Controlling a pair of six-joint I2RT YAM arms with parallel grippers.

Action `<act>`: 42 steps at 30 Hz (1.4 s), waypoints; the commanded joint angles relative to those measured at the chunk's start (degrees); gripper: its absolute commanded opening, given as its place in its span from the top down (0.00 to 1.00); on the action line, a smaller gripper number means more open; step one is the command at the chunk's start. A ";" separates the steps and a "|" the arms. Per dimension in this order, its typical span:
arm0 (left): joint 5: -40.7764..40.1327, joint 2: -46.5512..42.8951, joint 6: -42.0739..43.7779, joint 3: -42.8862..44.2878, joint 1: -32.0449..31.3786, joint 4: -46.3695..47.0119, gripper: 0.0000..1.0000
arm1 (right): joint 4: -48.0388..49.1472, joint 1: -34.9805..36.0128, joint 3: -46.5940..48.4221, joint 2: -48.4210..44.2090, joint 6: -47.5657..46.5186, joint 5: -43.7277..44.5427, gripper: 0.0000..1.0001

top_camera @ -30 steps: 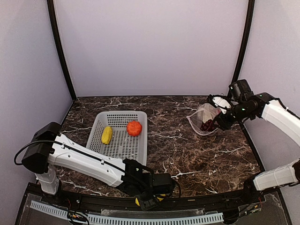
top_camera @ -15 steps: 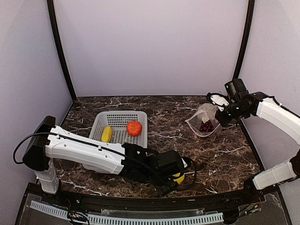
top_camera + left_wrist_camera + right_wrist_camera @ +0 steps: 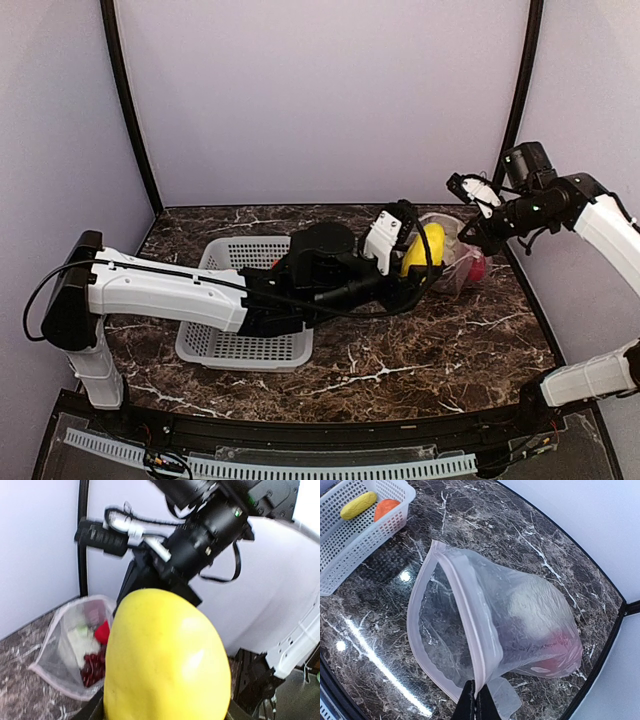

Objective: Place the food in the zip-top bag and seal the zipper
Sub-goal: Pick up the fake fruit at the center of the board, then place the fake fruit in the zipper food storage bag.

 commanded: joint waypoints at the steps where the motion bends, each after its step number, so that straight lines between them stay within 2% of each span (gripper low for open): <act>1: 0.98 3.89 6.70 5.05 -0.34 13.72 0.72 | -4.54 0.32 3.36 -1.14 0.77 -6.45 1.00; 12: -1.61 11.29 12.56 9.32 1.26 23.22 0.74 | -9.11 0.10 8.86 -0.89 1.70 -14.13 1.00; 20: -1.69 14.22 7.69 11.03 4.32 19.52 0.74 | -9.10 -0.34 10.18 -1.05 1.87 -16.11 1.00; 30: 2.49 14.45 4.16 11.55 5.50 23.52 0.76 | -9.19 -0.30 8.79 -1.95 1.53 -16.89 1.00; 38: 2.98 21.20 4.16 19.65 6.69 22.31 0.75 | -9.08 -0.73 10.02 -1.83 2.29 -17.97 1.00; 41: 2.55 23.19 3.96 22.01 6.93 21.84 0.70 | -9.11 -1.36 11.09 -1.78 2.63 -17.96 1.00; 42: 2.27 23.65 3.80 21.90 6.95 22.01 0.63 | -9.11 -1.62 11.36 -1.77 2.72 -17.65 1.00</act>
